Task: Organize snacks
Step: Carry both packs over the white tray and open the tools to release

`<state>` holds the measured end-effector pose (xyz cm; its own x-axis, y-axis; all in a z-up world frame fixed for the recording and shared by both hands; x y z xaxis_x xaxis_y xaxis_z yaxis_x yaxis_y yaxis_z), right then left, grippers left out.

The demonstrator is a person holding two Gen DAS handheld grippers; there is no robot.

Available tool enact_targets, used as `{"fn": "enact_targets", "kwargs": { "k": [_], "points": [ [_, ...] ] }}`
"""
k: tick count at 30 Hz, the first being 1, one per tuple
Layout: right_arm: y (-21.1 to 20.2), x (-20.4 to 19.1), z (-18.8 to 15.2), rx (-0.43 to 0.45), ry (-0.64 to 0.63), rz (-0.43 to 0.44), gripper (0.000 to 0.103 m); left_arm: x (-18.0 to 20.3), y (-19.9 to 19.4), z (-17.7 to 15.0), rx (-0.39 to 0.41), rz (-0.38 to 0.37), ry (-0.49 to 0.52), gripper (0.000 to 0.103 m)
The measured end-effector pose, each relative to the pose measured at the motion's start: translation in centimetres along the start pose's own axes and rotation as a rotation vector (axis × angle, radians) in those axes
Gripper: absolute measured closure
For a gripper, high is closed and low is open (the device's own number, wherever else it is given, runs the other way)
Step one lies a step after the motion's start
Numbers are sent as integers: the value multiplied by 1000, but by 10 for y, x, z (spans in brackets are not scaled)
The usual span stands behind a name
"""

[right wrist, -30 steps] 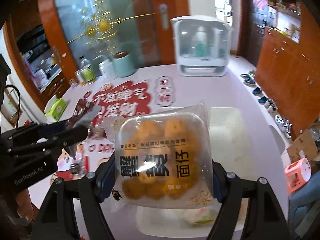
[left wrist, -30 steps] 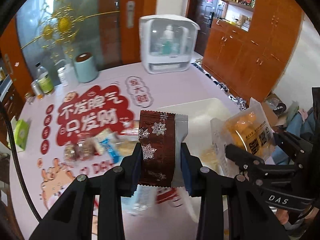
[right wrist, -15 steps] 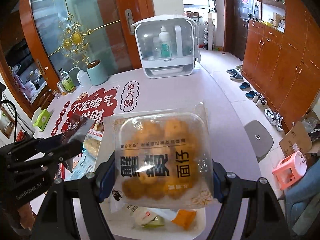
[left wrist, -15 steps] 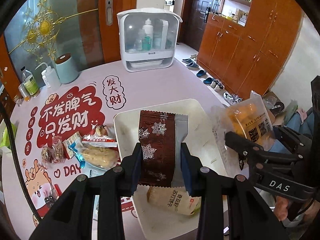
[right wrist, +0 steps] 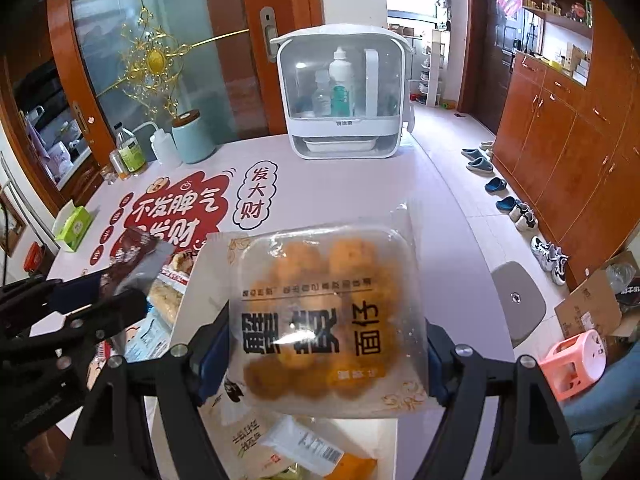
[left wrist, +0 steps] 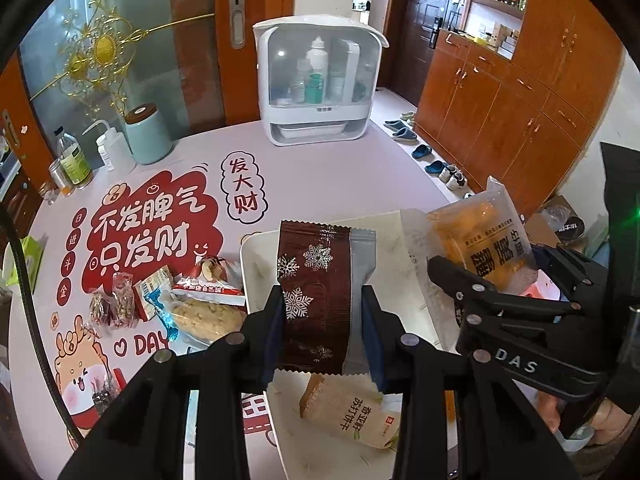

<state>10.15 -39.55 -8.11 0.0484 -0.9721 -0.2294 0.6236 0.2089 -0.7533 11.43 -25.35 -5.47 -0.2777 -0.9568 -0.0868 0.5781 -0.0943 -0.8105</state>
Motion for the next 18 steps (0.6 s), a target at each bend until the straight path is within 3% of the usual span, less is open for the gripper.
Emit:
{"fn": "enact_targets", "kwargs": {
  "k": [13, 14, 15, 16, 18],
  "points": [
    [24, 8, 4, -43, 17, 6, 21, 8, 12, -2, -25, 10, 12, 64],
    [27, 9, 4, -49, 20, 16, 20, 9, 13, -2, -27, 13, 18, 58],
    [30, 9, 4, -60, 26, 26, 18, 10, 13, -2, -30, 19, 22, 34],
    [33, 10, 3, -73, 30, 29, 18, 9, 13, -2, -22, 47, 15, 17],
    [41, 13, 1, -102, 38, 21, 17, 6, 10, -2, 7, 62, 2, 9]
  ]
}}
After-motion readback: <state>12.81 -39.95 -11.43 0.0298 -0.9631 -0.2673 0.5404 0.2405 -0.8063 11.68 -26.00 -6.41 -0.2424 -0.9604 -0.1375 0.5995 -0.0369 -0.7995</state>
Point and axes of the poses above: each gripper's, at about its wrist camera, not at the fingertips, and y roughly the way its jaws point, x to its right, z to its top, the point moved 3 cm from there along y, roughly the way its jaws point, and after that the axes turned 13 degrees about z, right-handed, at the moved point
